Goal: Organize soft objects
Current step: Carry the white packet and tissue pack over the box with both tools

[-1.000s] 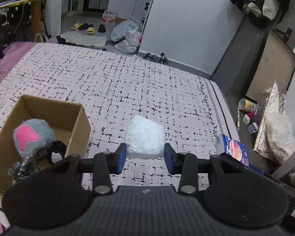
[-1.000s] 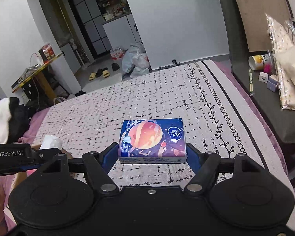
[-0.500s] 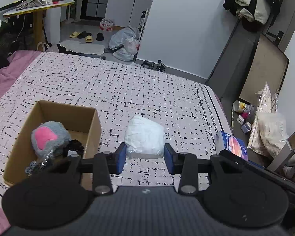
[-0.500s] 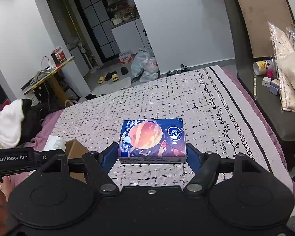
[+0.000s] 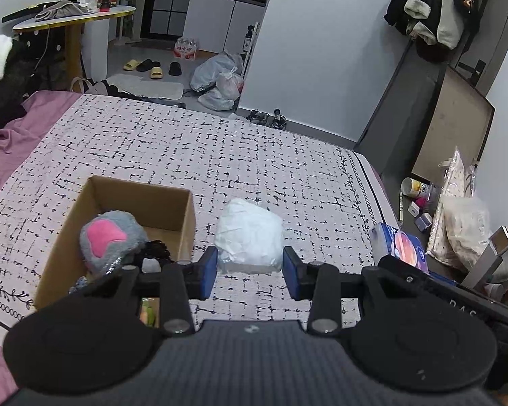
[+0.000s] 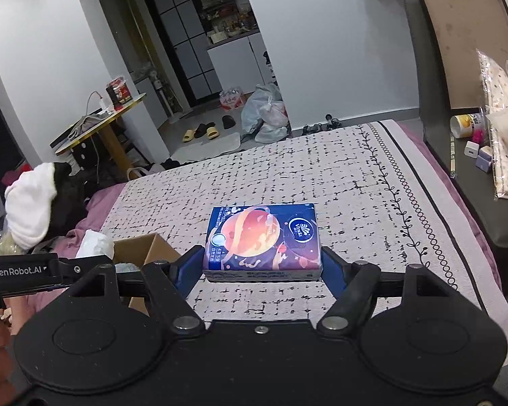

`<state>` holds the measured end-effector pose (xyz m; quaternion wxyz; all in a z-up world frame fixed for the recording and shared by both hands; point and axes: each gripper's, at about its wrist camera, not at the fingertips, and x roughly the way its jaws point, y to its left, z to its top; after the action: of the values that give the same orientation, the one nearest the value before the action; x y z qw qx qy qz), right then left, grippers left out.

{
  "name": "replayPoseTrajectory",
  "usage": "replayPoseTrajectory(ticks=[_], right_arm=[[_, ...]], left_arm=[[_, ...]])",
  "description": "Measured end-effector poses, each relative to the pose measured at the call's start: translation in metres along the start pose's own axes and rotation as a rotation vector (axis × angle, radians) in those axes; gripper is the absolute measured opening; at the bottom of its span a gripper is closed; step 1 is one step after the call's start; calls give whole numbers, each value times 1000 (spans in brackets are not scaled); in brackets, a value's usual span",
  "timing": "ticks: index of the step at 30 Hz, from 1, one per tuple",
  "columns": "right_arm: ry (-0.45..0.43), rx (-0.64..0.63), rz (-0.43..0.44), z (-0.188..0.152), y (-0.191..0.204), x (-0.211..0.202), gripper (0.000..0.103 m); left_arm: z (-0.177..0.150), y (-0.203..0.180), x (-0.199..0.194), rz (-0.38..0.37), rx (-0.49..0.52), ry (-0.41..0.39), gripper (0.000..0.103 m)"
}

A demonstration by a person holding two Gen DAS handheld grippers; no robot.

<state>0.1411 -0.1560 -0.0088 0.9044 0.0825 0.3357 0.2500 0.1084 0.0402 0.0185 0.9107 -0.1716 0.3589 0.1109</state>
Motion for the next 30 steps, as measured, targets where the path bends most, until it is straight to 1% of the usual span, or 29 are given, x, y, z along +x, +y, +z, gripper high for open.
replayPoseTrajectory(ticks=[7, 15, 24, 30], right_arm=[[-1, -22, 16, 0, 17, -2, 71], [-6, -53, 43, 2, 40, 2, 71], [13, -89, 57, 1, 62, 14, 71], [31, -119, 53, -2, 76, 22, 71]], left_arm=[[4, 19, -6, 2, -14, -19, 40], [11, 51, -9, 10, -51, -48, 40], [10, 86, 4, 13, -105, -37, 40], [3, 104, 23, -7, -164, -10, 40]])
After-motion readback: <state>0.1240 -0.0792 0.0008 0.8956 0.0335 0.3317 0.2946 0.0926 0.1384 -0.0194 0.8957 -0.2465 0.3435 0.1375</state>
